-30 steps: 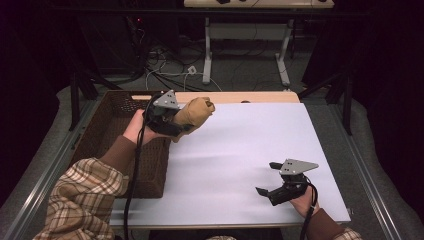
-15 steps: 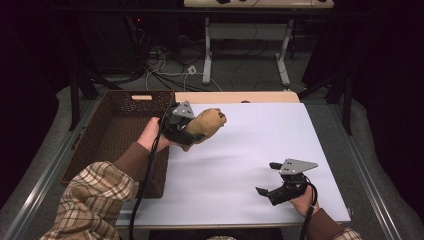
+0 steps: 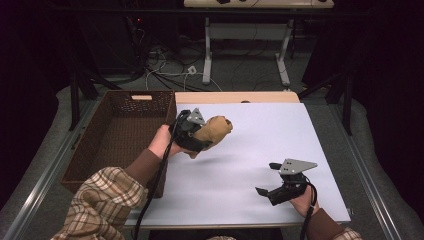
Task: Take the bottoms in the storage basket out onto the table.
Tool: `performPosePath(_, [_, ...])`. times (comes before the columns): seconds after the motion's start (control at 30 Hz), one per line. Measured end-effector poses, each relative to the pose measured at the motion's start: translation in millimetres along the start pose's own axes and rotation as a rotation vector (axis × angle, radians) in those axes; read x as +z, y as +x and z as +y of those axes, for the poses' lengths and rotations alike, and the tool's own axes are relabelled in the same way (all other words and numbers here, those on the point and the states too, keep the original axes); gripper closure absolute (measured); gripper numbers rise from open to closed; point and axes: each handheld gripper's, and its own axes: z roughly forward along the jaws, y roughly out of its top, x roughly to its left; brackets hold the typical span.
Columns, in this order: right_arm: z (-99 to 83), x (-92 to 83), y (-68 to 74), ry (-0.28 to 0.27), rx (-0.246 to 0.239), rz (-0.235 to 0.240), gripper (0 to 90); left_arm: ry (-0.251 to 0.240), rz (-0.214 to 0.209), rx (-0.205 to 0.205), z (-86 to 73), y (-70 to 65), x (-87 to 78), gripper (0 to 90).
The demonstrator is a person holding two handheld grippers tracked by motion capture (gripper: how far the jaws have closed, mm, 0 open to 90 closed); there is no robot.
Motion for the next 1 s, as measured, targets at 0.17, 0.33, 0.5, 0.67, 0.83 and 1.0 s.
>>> performPosePath(0.17, [-0.1,1.4,-0.3,0.003,0.003,-0.002,0.1,0.029,0.013,0.002,1.7,-12.2,9.6,44.5])
performPosePath(0.33, [0.3,0.8,-0.7,0.007,0.005,-0.006,0.2,0.038,0.008,-0.026,-0.9,-22.1,17.7,44.4])
performPosePath(0.5, [0.3,1.4,-1.5,0.012,0.011,-0.012,0.7,0.036,0.035,-0.055,-5.2,-28.2,25.2,44.3])
performPosePath(0.67, [1.0,2.4,-1.6,0.019,0.012,-0.013,0.8,0.043,0.041,-0.073,-9.2,-35.1,33.9,44.2])
performPosePath(0.83, [0.5,3.4,-3.7,0.024,0.022,-0.016,0.8,0.056,0.053,-0.072,-13.6,-44.7,44.2,43.8])
performPosePath(1.0, [1.6,5.5,-3.4,0.041,0.021,-0.023,0.9,0.076,0.051,-0.07,-17.0,-51.5,58.8,42.4])
